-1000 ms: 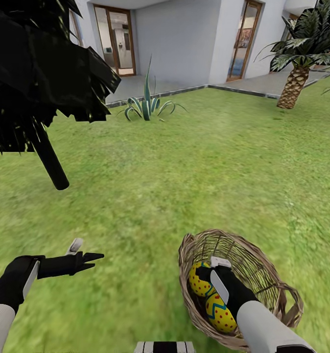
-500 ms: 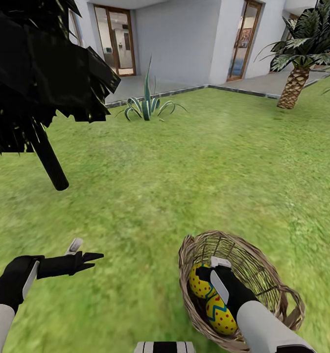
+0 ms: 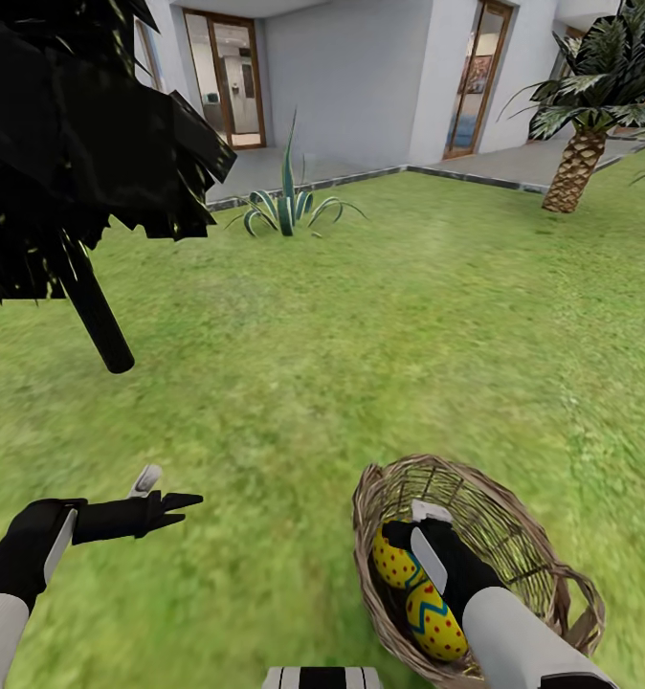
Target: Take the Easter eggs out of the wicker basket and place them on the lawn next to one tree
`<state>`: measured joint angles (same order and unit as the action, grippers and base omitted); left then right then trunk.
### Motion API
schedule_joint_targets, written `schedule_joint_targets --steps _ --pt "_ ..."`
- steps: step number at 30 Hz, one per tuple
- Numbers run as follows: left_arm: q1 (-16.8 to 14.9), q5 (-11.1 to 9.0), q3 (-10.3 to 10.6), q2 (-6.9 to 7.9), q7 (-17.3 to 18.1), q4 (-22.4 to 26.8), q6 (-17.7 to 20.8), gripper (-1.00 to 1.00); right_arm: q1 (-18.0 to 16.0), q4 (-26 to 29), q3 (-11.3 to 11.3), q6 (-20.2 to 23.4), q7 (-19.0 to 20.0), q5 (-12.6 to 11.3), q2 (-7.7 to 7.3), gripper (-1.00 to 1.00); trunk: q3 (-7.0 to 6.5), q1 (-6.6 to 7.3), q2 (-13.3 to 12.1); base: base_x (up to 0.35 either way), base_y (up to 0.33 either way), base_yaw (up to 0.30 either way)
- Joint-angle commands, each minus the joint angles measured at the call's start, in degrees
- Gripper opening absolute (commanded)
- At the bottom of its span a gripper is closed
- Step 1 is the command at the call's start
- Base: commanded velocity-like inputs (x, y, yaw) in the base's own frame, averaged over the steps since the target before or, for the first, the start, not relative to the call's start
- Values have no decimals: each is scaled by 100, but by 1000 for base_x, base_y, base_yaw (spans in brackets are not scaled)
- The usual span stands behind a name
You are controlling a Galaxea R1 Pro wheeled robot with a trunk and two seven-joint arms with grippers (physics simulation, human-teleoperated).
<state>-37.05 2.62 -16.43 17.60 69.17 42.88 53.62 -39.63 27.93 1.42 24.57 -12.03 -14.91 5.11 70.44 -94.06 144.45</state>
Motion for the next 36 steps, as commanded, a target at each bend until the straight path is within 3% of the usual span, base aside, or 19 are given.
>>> schedule_joint_targets --steps 1,28,32,36 --pt "-4 28 -13 -4 36 1 52 100 -1 11 16 22 -45 -56 -1 100 5 1 2 30 17 0" --pt "-4 28 1 -11 35 1 52 100 -1 9 25 31 -45 -56 -1 100 5 1 2 32 -13 0" --pt "-4 28 7 -11 35 1 52 100 -1 3 33 34 -45 -56 -1 100 93 -10 7 0 0 0" --pt "-4 28 8 -11 35 1 52 100 -1 -4 34 41 -45 -47 -1 100 93 -10 7 0 0 0"
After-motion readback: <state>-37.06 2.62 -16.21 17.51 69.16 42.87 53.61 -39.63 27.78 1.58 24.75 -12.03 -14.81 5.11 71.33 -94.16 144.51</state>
